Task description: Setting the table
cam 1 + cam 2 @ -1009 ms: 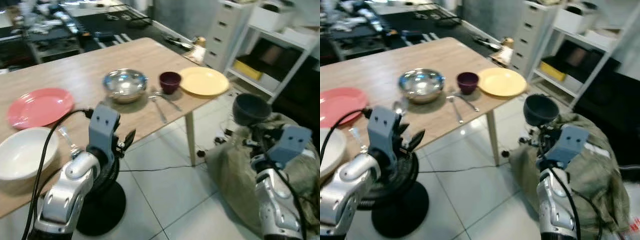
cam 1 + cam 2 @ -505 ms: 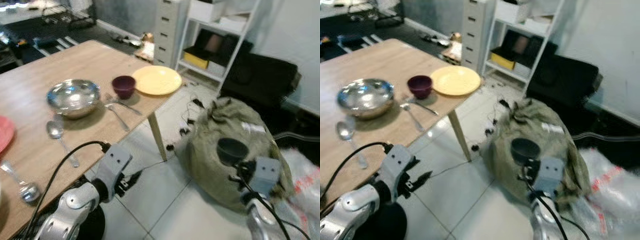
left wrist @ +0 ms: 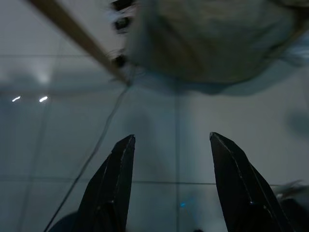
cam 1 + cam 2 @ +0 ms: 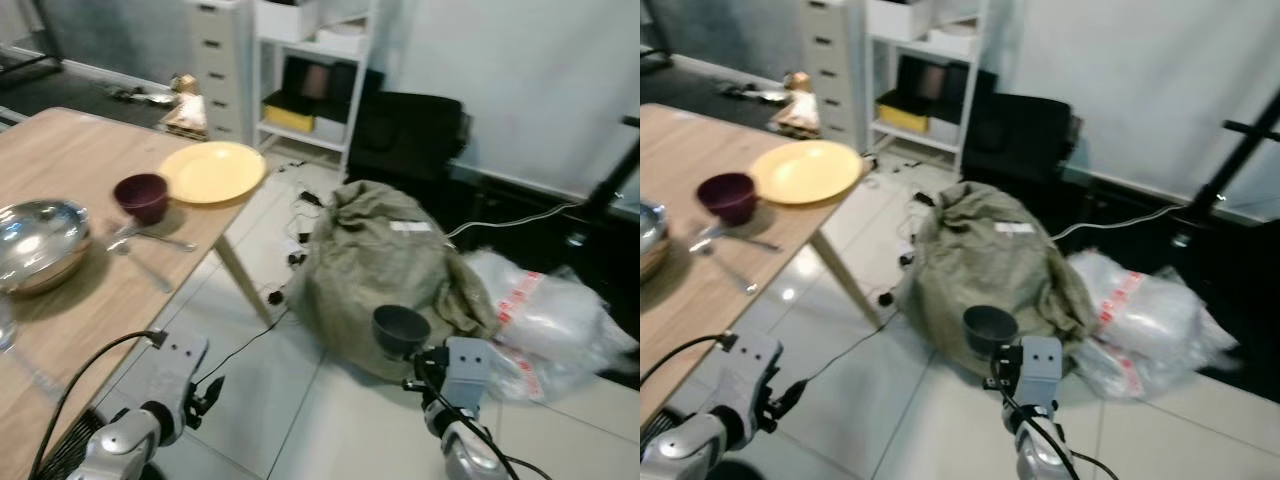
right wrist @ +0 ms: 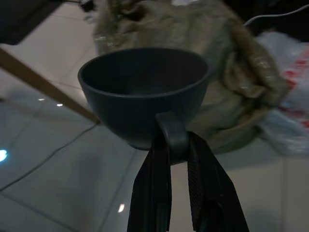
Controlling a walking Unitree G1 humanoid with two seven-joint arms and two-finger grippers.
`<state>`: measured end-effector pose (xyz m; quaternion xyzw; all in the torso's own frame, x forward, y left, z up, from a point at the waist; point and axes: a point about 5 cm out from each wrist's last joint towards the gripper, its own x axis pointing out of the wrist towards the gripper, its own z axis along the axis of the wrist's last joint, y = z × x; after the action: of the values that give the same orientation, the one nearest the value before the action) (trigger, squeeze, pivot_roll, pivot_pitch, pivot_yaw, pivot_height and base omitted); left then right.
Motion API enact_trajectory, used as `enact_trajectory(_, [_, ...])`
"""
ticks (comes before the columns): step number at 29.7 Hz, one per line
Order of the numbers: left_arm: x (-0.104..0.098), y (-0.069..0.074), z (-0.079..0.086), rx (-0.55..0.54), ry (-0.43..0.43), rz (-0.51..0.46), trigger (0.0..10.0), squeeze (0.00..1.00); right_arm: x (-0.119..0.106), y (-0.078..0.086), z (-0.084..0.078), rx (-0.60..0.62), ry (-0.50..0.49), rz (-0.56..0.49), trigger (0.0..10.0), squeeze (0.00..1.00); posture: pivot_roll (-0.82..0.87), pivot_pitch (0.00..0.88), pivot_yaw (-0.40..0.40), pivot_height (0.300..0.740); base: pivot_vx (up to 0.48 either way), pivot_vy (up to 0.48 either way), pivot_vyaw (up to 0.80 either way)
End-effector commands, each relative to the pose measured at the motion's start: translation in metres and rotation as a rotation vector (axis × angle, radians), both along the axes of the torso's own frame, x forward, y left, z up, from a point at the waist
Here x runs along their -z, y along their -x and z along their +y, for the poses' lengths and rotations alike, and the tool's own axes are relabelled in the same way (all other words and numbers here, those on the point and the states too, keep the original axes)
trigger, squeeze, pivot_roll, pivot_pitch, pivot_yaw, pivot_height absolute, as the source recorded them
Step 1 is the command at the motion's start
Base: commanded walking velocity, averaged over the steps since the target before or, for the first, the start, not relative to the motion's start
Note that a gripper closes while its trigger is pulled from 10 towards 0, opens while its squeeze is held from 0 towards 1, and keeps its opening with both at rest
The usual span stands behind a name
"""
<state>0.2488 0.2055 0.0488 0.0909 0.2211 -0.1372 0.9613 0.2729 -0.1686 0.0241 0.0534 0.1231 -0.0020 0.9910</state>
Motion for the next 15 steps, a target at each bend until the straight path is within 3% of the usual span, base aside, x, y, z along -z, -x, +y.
enact_trajectory(1, [0.016, 0.011, 0.008, -0.021, 0.000, 0.060, 10.0, 0.00, 0.007, 0.003, 0.004, -0.014, -0.006, 0.019, 10.0, 0.00, 0.06, 0.055, 0.036, 0.740, 0.000, 0.000, -0.80])
enact_trajectory(15, [0.047, 0.028, 0.022, -0.075, 0.084, 0.154, 10.0, 0.00, 0.020, 0.013, -0.009, 0.050, -0.004, 0.052, 10.0, 0.00, 0.04, 0.062, 0.044, 0.740, 0.000, 0.000, -0.80])
